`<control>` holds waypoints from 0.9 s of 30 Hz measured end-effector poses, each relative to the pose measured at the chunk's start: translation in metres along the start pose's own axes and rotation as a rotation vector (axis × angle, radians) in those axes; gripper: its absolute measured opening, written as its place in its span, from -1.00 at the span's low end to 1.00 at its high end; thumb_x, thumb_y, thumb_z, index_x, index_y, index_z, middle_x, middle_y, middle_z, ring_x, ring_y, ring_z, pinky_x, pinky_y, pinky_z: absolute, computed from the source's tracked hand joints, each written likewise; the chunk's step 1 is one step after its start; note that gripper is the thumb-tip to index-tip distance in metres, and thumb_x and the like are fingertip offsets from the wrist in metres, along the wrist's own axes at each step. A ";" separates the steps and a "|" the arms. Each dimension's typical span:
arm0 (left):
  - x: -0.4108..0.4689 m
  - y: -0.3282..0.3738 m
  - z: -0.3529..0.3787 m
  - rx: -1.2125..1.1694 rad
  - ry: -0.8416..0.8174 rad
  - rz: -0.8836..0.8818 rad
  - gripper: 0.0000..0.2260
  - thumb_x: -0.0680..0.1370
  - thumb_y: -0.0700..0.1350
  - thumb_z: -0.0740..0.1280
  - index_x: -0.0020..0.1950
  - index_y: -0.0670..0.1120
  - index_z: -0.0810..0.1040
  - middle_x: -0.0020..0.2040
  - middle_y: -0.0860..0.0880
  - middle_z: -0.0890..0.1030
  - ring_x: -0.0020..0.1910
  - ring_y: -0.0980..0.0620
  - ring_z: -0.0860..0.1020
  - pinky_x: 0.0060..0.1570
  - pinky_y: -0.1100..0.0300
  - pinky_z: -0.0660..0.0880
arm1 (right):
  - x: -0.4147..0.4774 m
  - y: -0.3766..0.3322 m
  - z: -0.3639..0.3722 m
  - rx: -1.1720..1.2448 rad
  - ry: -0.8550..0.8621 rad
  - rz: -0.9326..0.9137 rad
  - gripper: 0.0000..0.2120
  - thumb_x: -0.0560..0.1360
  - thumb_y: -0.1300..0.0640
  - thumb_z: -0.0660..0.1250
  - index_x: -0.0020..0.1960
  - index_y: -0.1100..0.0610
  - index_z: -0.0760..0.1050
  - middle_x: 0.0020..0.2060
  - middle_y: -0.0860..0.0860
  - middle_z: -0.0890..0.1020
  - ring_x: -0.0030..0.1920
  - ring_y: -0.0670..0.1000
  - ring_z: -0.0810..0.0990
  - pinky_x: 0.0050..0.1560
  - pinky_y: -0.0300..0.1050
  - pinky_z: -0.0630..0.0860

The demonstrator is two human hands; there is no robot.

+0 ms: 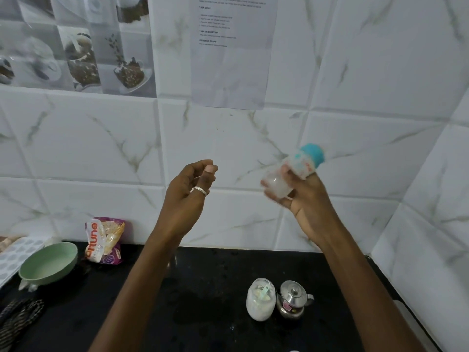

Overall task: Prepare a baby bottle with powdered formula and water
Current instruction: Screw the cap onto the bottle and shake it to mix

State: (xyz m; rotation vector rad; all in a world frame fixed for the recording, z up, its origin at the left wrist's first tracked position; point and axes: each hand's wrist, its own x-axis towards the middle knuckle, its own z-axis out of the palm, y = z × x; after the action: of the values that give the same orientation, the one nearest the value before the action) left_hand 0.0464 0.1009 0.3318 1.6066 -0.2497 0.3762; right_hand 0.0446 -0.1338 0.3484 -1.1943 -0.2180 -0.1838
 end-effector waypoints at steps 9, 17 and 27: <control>0.001 0.001 0.003 -0.004 -0.007 0.002 -0.65 0.54 0.29 0.26 0.23 0.19 0.59 0.17 0.22 0.69 0.20 0.19 0.64 0.29 0.03 0.59 | -0.003 -0.001 -0.003 -0.061 0.030 0.008 -0.48 0.41 0.02 0.47 0.31 0.16 0.44 0.13 0.13 0.68 0.18 0.27 0.68 -0.01 0.13 0.69; 0.000 0.003 0.005 -0.011 -0.008 0.008 -0.67 0.53 0.30 0.26 0.20 0.21 0.59 0.18 0.20 0.69 0.20 0.18 0.65 0.29 0.02 0.59 | -0.002 0.001 0.001 -0.064 0.030 0.017 -0.53 0.44 0.03 0.46 0.29 0.14 0.46 0.12 0.13 0.69 0.16 0.24 0.70 0.01 0.14 0.69; 0.003 0.007 0.005 -0.018 0.003 0.025 -0.65 0.55 0.28 0.26 0.25 0.17 0.59 0.17 0.22 0.69 0.20 0.20 0.65 0.25 0.07 0.60 | -0.009 0.002 0.005 -0.179 -0.074 0.078 -0.47 0.43 0.00 0.48 0.32 0.15 0.45 0.14 0.14 0.69 0.17 0.26 0.69 0.03 0.15 0.68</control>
State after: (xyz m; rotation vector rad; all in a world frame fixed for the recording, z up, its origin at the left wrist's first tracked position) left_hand 0.0470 0.0951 0.3396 1.5867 -0.2709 0.3948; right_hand 0.0366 -0.1281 0.3460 -1.3868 -0.2230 -0.0927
